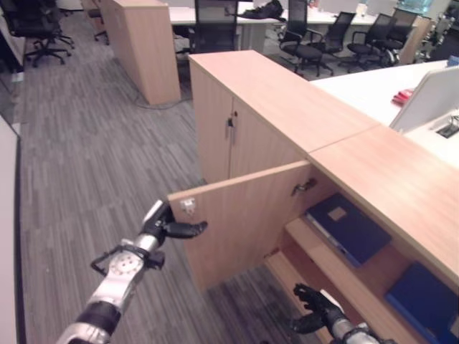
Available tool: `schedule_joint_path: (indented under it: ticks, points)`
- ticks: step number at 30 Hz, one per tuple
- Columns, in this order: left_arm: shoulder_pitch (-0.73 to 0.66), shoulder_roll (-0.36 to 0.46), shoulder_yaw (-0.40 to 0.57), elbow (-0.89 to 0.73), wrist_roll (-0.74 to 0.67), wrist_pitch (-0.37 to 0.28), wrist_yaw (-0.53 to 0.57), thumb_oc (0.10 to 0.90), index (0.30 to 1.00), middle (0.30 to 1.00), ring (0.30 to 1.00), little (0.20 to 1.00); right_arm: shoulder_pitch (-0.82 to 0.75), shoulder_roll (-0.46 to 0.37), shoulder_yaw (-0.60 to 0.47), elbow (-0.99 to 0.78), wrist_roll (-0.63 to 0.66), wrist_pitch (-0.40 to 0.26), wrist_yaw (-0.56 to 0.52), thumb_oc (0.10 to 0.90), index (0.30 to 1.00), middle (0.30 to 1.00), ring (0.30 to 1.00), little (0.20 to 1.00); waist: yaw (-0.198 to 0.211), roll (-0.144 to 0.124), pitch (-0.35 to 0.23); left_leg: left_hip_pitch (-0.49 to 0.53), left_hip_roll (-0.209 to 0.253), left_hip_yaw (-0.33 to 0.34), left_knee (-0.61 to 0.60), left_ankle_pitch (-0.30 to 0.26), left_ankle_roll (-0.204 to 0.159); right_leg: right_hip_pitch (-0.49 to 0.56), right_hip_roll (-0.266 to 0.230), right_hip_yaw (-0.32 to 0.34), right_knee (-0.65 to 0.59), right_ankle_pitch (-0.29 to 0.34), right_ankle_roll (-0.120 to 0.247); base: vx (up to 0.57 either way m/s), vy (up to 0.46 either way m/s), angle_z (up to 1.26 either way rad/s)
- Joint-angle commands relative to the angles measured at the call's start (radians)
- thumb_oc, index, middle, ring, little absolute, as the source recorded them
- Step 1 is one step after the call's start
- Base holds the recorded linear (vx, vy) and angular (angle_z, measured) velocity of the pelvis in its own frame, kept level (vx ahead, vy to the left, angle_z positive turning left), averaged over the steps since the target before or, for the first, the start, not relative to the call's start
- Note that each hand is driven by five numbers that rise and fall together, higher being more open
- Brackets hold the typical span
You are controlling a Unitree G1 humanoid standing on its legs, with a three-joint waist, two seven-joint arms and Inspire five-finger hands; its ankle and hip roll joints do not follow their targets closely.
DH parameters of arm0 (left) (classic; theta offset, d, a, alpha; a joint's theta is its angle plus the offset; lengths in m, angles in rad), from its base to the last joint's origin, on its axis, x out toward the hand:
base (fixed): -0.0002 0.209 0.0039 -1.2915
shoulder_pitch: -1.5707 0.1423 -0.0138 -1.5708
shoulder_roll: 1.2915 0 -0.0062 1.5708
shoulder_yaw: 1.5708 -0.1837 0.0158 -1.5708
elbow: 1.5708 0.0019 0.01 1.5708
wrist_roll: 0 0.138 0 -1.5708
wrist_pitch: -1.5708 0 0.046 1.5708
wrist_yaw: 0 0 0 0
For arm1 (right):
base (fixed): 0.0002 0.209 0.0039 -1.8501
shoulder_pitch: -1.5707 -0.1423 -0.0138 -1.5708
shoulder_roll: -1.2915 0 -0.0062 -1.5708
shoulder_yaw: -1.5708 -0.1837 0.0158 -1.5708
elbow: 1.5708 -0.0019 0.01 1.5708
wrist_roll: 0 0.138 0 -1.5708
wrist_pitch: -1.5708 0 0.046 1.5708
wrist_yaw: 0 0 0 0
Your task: Put the empty folder in the office cabinet
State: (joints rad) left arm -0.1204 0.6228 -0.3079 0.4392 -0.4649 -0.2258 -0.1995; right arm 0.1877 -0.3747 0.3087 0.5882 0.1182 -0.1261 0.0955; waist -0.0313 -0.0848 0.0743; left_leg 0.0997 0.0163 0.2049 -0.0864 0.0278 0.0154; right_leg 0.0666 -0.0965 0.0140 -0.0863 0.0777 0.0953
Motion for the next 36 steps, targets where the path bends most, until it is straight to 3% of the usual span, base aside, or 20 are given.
schedule_joint_path:
  ticks: [1,5,9,10,12,15,17,21,25,27,30,32,33,34,36]
  points:
    - [-0.078,-0.069,-0.164,-0.101,0.041,-0.041,-0.187,0.800,0.900,0.900,0.900,0.900,-0.078,-0.033,-0.063,-0.057,-0.014,-0.058,-0.026,0.800,0.900,0.900,0.900,0.900,-0.045,0.053,-0.006,0.063,0.034,-0.059,-0.001,-0.099,-0.043,0.017,-0.051,-0.046,0.089,-0.082,0.106,-0.03,0.020,0.04]
    - [0.034,-0.052,-0.177,-0.176,0.023,-0.023,-0.234,0.800,0.900,0.900,0.900,0.900,-0.087,-0.015,-0.096,-0.057,0.004,-0.058,-0.046,0.800,0.900,0.900,0.900,0.900,-0.039,0.069,0.017,0.048,0.025,-0.054,-0.001,-0.096,-0.036,-0.006,-0.067,-0.042,0.094,-0.070,0.113,-0.06,0.018,0.06]
    - [0.064,-0.055,-0.169,-0.203,-0.002,-0.011,-0.230,0.800,0.900,0.900,0.900,0.900,-0.164,-0.005,-0.102,-0.029,0.021,-0.053,-0.078,0.800,0.900,0.900,0.900,0.900,-0.032,0.087,0.064,0.009,0.032,0.001,0.007,-0.083,-0.035,-0.077,-0.080,-0.046,0.117,-0.023,0.134,-0.22,-0.017,-0.29]
    - [0.080,-0.065,-0.164,-0.210,-0.018,-0.006,-0.215,0.800,0.900,0.900,0.900,0.900,-0.198,0.001,-0.101,-0.025,0.029,-0.048,-0.097,0.800,0.900,0.900,0.900,0.900,-0.032,0.095,0.092,-0.013,0.039,0.031,0.013,-0.068,-0.036,-0.126,-0.095,-0.061,0.163,0.013,0.144,-0.24,-0.020,-0.99]
    - [0.083,-0.059,-0.164,-0.234,-0.025,-0.001,-0.213,0.800,0.900,0.900,0.900,0.900,-0.225,0.014,-0.099,-0.007,0.031,-0.044,-0.110,0.800,0.900,0.900,0.900,0.900,-0.007,0.121,0.103,-0.035,0.060,0.077,0.016,-0.053,-0.032,-0.155,-0.125,-0.175,0.229,-0.030,0.127,-0.28,0.008,-1.21]
    - [0.093,-0.062,-0.156,-0.264,-0.029,0.012,-0.211,0.800,0.900,0.900,0.900,0.900,-0.254,0.032,-0.095,0.010,0.032,-0.046,-0.129,0.800,0.900,0.900,0.900,0.900,0.023,0.136,0.083,-0.058,0.076,0.181,0.041,-0.044,-0.026,-0.116,-0.184,-0.429,0.353,-0.114,0.085,-0.14,0.030,-1.07]
    - [0.110,-0.068,-0.150,-0.272,-0.012,0.007,-0.202,0.800,0.900,0.900,0.900,0.900,-0.261,0.049,-0.094,0.041,0.049,-0.045,-0.136,0.800,0.900,0.900,0.900,0.900,0.034,0.132,0.069,-0.062,0.077,0.240,0.052,-0.043,-0.016,-0.097,-0.184,-0.479,0.380,-0.121,0.081,-0.08,-0.046,-0.96]
    - [0.130,-0.096,-0.134,-0.273,-0.014,-0.005,-0.183,0.800,0.900,0.900,0.900,0.900,-0.257,0.027,-0.100,0.051,0.055,-0.039,-0.146,0.800,0.900,0.900,0.900,0.900,0.030,0.141,0.058,-0.056,0.086,0.294,0.063,-0.033,-0.029,-0.076,-0.154,-0.417,0.281,-0.128,0.080,-0.02,-0.134,-0.97]
    - [0.143,-0.146,-0.139,-0.255,-0.031,-0.005,-0.168,0.800,0.900,0.900,0.900,0.900,-0.280,-0.007,-0.106,0.067,0.056,-0.032,-0.161,0.800,0.900,0.900,0.900,0.900,-0.001,0.180,0.060,-0.052,0.117,0.339,0.082,-0.005,-0.062,-0.036,-0.106,-0.349,0.161,-0.126,0.067,-0.05,-0.132,-0.84]
    - [0.145,-0.159,-0.139,-0.249,-0.036,-0.003,-0.165,0.800,0.900,0.900,0.900,0.900,-0.281,-0.013,-0.109,0.068,0.059,-0.032,-0.165,0.800,0.900,0.900,0.900,0.900,-0.011,0.185,0.060,-0.053,0.132,0.351,0.096,-0.001,-0.073,-0.025,-0.093,-0.335,0.140,-0.128,0.063,-0.02,-0.127,-0.68]
    - [0.136,-0.211,-0.130,-0.231,-0.055,0.009,-0.151,0.800,0.900,0.900,0.900,0.900,-0.254,-0.028,-0.116,0.047,0.054,-0.030,-0.173,0.800,0.900,0.900,0.900,0.900,-0.050,0.182,0.069,-0.061,0.218,0.367,0.213,0.010,-0.119,0.017,-0.053,-0.267,0.096,-0.147,0.029,0.01,-0.212,-0.47]
    - [0.124,-0.229,-0.124,-0.205,-0.046,-0.003,-0.124,0.800,0.900,0.900,0.900,0.900,-0.252,-0.036,-0.104,0.031,0.057,-0.031,-0.172,0.800,0.900,0.900,0.900,0.900,-0.057,0.175,0.081,-0.074,0.258,0.308,0.300,0.045,-0.151,0.035,-0.023,-0.207,0.085,-0.167,0.007,0.07,-0.119,-0.49]
    - [0.123,-0.230,-0.124,-0.204,-0.046,-0.003,-0.124,0.800,0.900,0.900,0.900,0.900,-0.252,-0.036,-0.104,0.031,0.057,-0.031,-0.172,0.800,0.900,0.900,0.900,0.900,-0.057,0.175,0.081,-0.074,0.259,0.307,0.301,0.044,-0.151,0.035,-0.023,-0.207,0.085,-0.167,0.006,0.10,-0.054,-0.80]
    - [0.103,-0.250,-0.114,-0.169,-0.039,-0.022,-0.067,0.800,0.900,0.900,0.900,0.900,-0.256,-0.035,-0.079,0.016,0.069,-0.037,-0.177,0.800,0.900,0.900,0.900,0.900,-0.027,0.162,0.084,-0.094,0.209,0.100,0.298,0.054,-0.144,0.031,-0.013,-0.126,0.084,-0.170,0.006,0.14,-0.043,-1.05]
    - [0.083,-0.278,-0.096,-0.111,-0.037,-0.039,-0.014,0.800,0.900,0.900,0.900,0.900,-0.240,-0.027,-0.066,0.015,0.081,-0.041,-0.173,0.800,0.900,0.900,0.900,0.900,-0.007,0.140,0.083,-0.107,0.152,-0.078,0.247,-0.002,-0.126,0.028,-0.016,-0.054,0.097,-0.176,0.012,0.21,-0.050,-1.49]
